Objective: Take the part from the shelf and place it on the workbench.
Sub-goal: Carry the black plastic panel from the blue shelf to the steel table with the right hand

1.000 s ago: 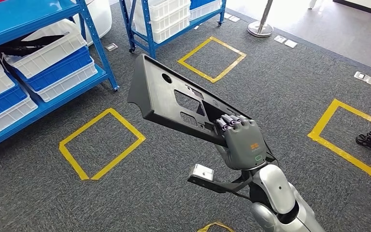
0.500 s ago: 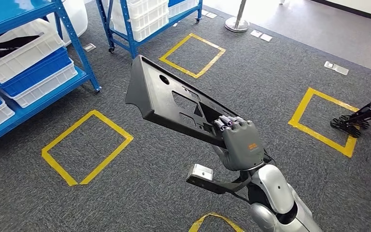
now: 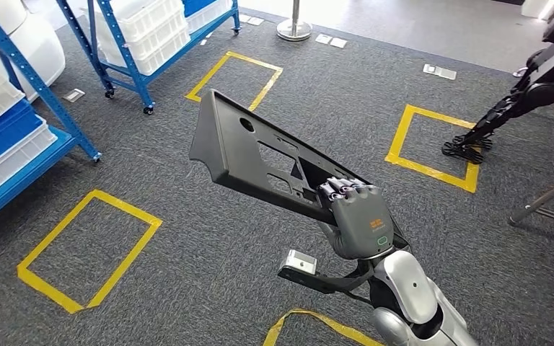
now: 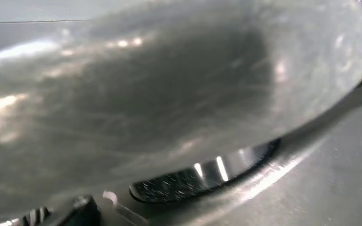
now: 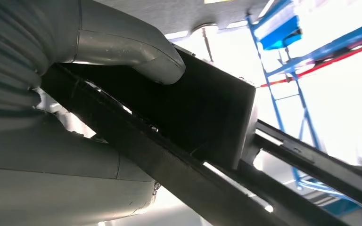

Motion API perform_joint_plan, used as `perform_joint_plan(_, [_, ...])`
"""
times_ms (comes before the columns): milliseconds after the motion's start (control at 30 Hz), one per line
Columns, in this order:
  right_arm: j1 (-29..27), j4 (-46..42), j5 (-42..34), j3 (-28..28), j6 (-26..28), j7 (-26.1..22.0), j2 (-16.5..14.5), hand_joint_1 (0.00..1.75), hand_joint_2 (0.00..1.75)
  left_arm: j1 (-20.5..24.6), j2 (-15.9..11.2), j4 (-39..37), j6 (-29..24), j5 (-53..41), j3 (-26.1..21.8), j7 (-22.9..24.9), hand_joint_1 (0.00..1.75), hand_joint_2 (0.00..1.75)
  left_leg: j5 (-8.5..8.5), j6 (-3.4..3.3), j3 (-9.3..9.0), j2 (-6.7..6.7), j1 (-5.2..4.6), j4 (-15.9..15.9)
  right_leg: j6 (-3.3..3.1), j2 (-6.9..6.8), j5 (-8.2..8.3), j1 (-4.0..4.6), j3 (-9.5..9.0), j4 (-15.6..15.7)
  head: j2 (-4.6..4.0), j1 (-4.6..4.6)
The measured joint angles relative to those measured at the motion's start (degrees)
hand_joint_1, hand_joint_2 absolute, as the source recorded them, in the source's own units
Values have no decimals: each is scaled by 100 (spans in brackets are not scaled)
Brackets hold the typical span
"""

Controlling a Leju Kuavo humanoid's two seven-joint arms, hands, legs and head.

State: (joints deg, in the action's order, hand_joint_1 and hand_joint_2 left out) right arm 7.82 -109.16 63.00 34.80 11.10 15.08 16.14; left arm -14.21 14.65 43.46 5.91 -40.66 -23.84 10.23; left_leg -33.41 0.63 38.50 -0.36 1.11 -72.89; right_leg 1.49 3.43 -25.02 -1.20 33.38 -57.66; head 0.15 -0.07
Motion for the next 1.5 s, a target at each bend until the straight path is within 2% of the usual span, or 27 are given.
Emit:
perform_joint_plan(33, [-10,1,5,0,3,0,-1,175,175,-10,6,19,7,-12,-22,1,0,0,208,-11,-170,-62,7,348,2,88,-1,-2,0,-16,0,-1])
perform_joint_plan(100, [-12,1,15,-2,13,1,-2,175,175,-19,16,43,11,-17,-53,0,0,0,474,-31,-486,-380,41,1018,23,240,-3,-1,36,-61,0,5])
perform_joint_plan(167, [-15,-1,20,-7,26,2,-3,175,175,-19,35,66,14,-18,-91,0,0,0,507,-51,-575,-562,30,1256,93,371,17,-13,111,-76,0,7])
perform_joint_plan(267, [-32,-2,21,-11,33,2,-3,175,175,-17,52,89,14,-19,-112,0,0,0,522,-78,-567,-474,-19,1268,164,472,51,-39,161,-57,0,-4])
perform_joint_plan(467, [-34,-2,21,-12,33,2,-3,175,175,-17,52,92,14,-20,-112,0,0,0,524,-82,-566,-463,-24,1269,170,481,55,-42,165,-57,0,-2])
perform_joint_plan(567, [-42,-2,22,-14,33,2,-3,175,175,-23,54,102,14,-24,-117,0,0,0,542,-106,-571,-408,-30,1290,197,535,72,-47,183,-44,0,4])
perform_joint_plan(633, [-55,-4,23,-26,38,2,3,175,175,-27,65,122,15,-26,-127,-2,0,0,586,-177,-598,-272,-4,1366,206,295,0,-29,306,-203,0,28])
perform_joint_plan(667, [-58,-5,23,-34,40,3,6,175,175,-29,74,132,16,-26,-134,-3,0,0,601,-212,-608,-138,4,1400,206,87,-164,-26,538,-630,0,49])
perform_joint_plan(700, [-65,-5,23,-44,42,3,7,175,175,-27,82,141,17,-26,-146,-5,0,0,607,-233,-616,45,11,1426,245,-143,-267,-43,706,-945,0,69])
perform_joint_plan(767, [-72,-3,33,-67,48,9,-4,175,175,-29,100,162,48,-52,-189,-8,0,0,543,-129,-667,456,-15,1432,294,-508,-198,-61,576,-787,0,73])
perform_joint_plan(800, [-80,-2,38,-79,52,11,-4,175,175,-28,110,173,64,-69,-212,-8,0,0,515,-60,-709,607,-19,1445,299,-589,-40,-57,343,-367,0,66])
perform_joint_plan(833, [-84,-1,45,-90,57,14,-4,175,175,-29,124,186,80,-87,-234,-9,0,0,485,10,-748,694,-18,1458,245,-635,61,-47,167,-54,0,57])
perform_joint_plan(867, [-90,-2,47,-96,60,15,1,175,175,-28,134,193,84,-97,-246,-9,0,0,449,33,-759,641,0,1438,204,-561,67,-55,172,-50,0,50])
perform_joint_plan(933, [-92,-3,54,-99,64,15,2,175,175,-26,155,200,97,-109,-272,-13,0,0,196,49,-616,357,23,1080,113,-423,77,-76,168,-41,0,30])
perform_joint_plan(967, [-92,-4,53,-99,66,15,1,175,175,-28,160,200,109,-113,-287,-14,0,0,-4,39,-443,192,19,707,77,-356,75,-69,166,-42,0,21])
perform_joint_plan(1000, [-92,-3,52,-99,66,15,1,175,175,-31,164,200,125,-114,-302,-15,0,0,-186,23,-228,100,8,284,43,-283,71,-46,164,-43,0,17])
perform_joint_plan(1033, [-92,-2,47,-98,65,15,1,175,175,-35,167,200,142,-115,-321,-15,0,0,-294,1,-31,60,-4,-70,21,-201,66,-17,158,-45,0,16])
perform_joint_plan(1067, [-93,0,39,-98,64,15,2,175,175,-40,168,200,158,-115,-341,-15,0,0,-285,-31,95,41,-18,-249,7,-110,58,13,146,-46,0,16])
perform_joint_plan(1100, [-93,2,31,-98,63,15,3,175,175,-42,170,200,171,-115,-363,-16,0,0,-147,-76,112,18,-34,-189,-5,-13,50,41,125,-47,0,16])
perform_joint_plan(1133, [-92,3,21,-98,62,15,4,175,175,-43,173,201,180,-115,-386,-16,0,0,88,-131,25,-36,-56,86,-18,82,40,63,94,-47,0,17])
perform_joint_plan(1200, [-82,6,8,-98,60,15,3,175,175,-52,180,202,185,-115,-430,-17,0,0,564,-248,-256,-315,-89,845,-41,253,18,87,51,-49,0,22])
perform_joint_plan(1267, [-62,13,3,-101,57,16,3,175,175,-50,189,215,191,-115,-469,-19,0,0,713,-294,-420,-512,-111,1267,-28,394,12,73,72,-50,0,26])
perform_joint_plan(1333, [-64,15,0,-110,57,16,7,175,175,-36,204,249,198,-115,-493,-21,0,0,697,-295,-474,-423,-131,1375,27,538,31,46,115,-28,0,23])
perform_joint_plan(1367, [-75,15,-1,-116,58,16,16,175,175,-34,216,268,201,-115,-503,-21,0,0,719,-303,-508,-348,-126,1433,47,511,27,43,146,-44,0,22])
perform_joint_plan(1433, [-67,14,-1,-128,60,15,31,175,175,-37,236,291,205,-115,-527,-26,0,0,764,-324,-590,-189,-97,1562,62,208,-101,68,314,-317,0,39])
perform_joint_plan(1467, [-58,14,0,-133,61,15,36,175,175,-40,246,294,210,-115,-537,-28,0,0,773,-332,-616,-106,-90,1593,60,-9,-226,64,486,-628,0,44])
perform_joint_plan(1500, [-48,16,2,-137,61,16,38,175,175,-42,253,295,220,-115,-546,-30,0,0,768,-338,-624,-21,-89,1603,71,-153,-361,51,695,-1001,0,53])
